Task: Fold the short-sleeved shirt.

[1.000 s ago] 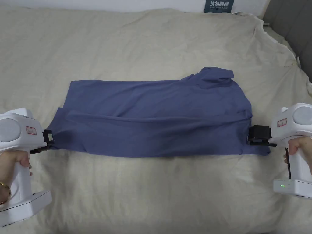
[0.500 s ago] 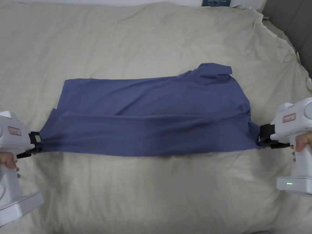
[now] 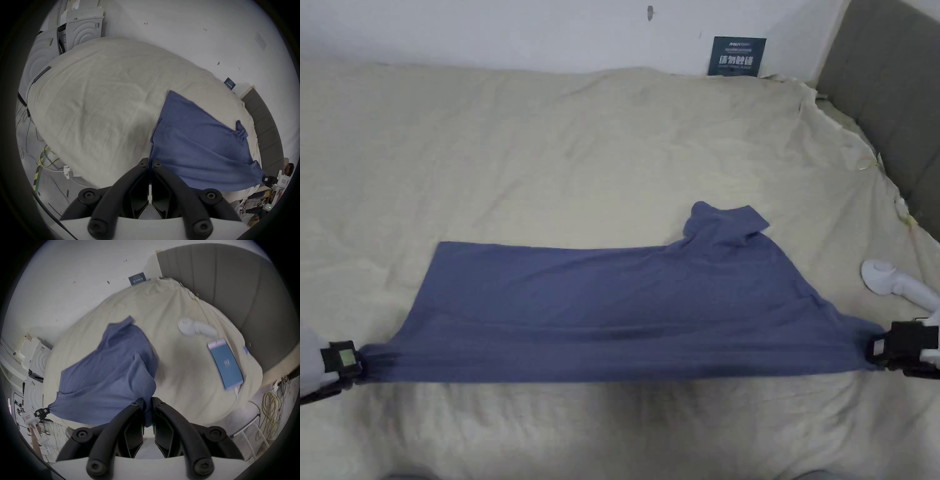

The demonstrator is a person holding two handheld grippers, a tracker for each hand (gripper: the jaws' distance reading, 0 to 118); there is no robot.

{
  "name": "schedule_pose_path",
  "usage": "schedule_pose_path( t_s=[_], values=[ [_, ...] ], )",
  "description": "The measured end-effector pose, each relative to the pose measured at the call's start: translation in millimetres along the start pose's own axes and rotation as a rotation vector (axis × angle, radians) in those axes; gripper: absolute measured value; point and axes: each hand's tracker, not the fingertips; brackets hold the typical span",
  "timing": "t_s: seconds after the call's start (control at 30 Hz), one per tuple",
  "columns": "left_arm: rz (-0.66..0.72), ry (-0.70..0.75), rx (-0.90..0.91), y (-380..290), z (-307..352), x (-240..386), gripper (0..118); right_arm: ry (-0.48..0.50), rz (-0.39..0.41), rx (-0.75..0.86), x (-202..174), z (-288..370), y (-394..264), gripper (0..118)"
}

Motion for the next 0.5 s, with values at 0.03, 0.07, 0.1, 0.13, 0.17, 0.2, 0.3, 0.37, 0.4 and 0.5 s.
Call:
schedule_pose_path(
  t_s=[0.03, 0.07, 0.1, 0.13, 0.17, 0.2, 0.3, 0.37, 0.4, 0.5],
  values=[
    [0.009, 0.008, -0.017, -10, -4, -4, 0, -0.028, 0.006, -0.017, 1, -6, -12, 8],
    [0.022, 0.01, -0.033, -19, -7, -7, 0, -0.048, 0.011, -0.015, 2, -11, -22, 8],
    [0.033, 0.012, -0.048, -27, -10, -9, 0, -0.052, 0.004, -0.014, 5, -17, -30, 8],
    [0.035, 0.018, -0.052, -33, -12, -10, 0, -0.053, -0.002, -0.025, 6, -22, -37, 8],
    [0.037, 0.024, -0.054, -37, -15, -11, 0, -0.057, -0.006, -0.03, 7, -26, -42, 8],
    [0.036, 0.029, -0.054, -39, -16, -11, 0, -0.066, -0.011, -0.031, 8, -28, -46, 8],
    [-0.013, 0.121, -0.021, -37, -10, -7, 48, -0.058, -0.026, -0.01, 9, -24, -49, 9],
    [-0.059, 0.146, 0.027, -29, 0, -7, 104, -0.067, -0.023, 0.01, 8, -12, -42, 39],
    [-0.065, 0.142, 0.076, -24, 10, -7, 117, -0.104, 0.012, 0.052, 7, -3, -37, 65],
    [-0.073, 0.117, 0.231, -4, 39, 1, 118, -0.169, 0.08, 0.201, -7, 32, -20, 107]
  ],
)
